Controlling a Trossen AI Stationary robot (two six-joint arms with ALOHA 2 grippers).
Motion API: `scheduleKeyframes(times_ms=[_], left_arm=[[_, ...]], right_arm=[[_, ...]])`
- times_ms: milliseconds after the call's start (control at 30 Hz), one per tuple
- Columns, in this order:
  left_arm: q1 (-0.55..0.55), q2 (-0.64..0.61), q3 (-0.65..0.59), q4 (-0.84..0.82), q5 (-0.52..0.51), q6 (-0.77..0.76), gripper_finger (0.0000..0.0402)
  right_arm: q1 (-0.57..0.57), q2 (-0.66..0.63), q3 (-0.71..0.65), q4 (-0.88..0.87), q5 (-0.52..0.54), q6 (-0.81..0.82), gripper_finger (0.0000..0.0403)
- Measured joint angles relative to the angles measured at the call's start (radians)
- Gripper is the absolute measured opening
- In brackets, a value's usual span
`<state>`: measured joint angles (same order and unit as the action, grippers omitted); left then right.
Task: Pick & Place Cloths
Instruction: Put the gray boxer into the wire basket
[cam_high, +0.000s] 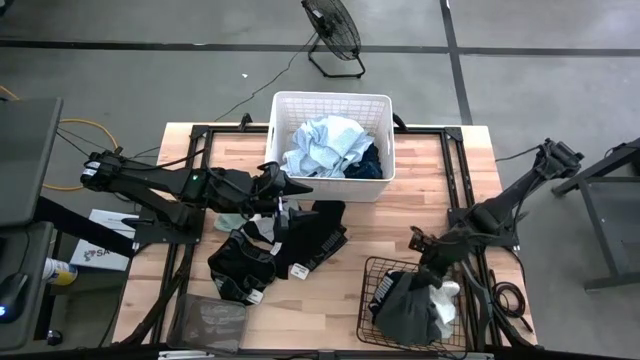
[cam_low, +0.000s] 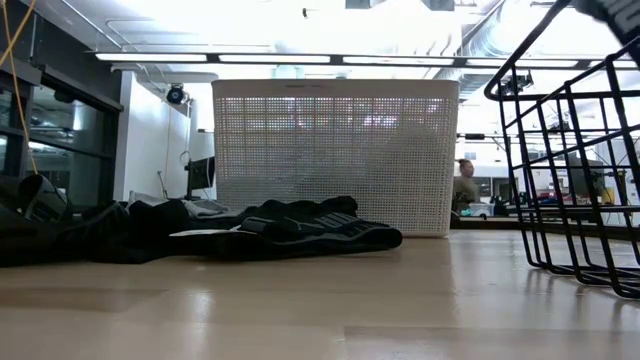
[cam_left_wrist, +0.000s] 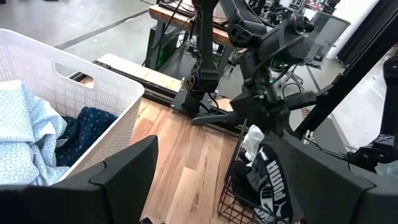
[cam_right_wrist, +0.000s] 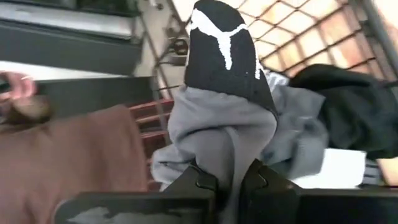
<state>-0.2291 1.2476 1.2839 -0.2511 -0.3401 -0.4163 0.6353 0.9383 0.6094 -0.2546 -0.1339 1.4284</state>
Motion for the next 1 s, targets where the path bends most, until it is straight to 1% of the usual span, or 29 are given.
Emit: scheduleKeyframes(times_ms=[233,433,633,767,1000], left_arm=[[0.000,0.000,0.000,-0.020,0.000,0.000,0.0328],[0.000,0.000,0.000,-0.021,0.000,0.000,0.0328],[0.000,0.000,0.000,-0.021,0.000,0.000,0.0328],[0.000,0.000,0.000,-0.021,0.000,0.000,0.0328],[0.000,0.000,0.000,-0.021,0.000,0.000,0.0328]], right_arm=[[0.000,0.061,0.000,-0.082,0.023,-0.043,0.0005],[0.000,0.096,0.000,-0.123,-0.010,-0.063,0.0005],[0.000,0.098,0.000,-0.131,-0.024,-0.071,0.0005],[0.000,0.098,0.000,-0.177,-0.044,-0.077,0.0005],[0.000,0.098,0.000,-0.193,-0.058,-0.187,0.0005]])
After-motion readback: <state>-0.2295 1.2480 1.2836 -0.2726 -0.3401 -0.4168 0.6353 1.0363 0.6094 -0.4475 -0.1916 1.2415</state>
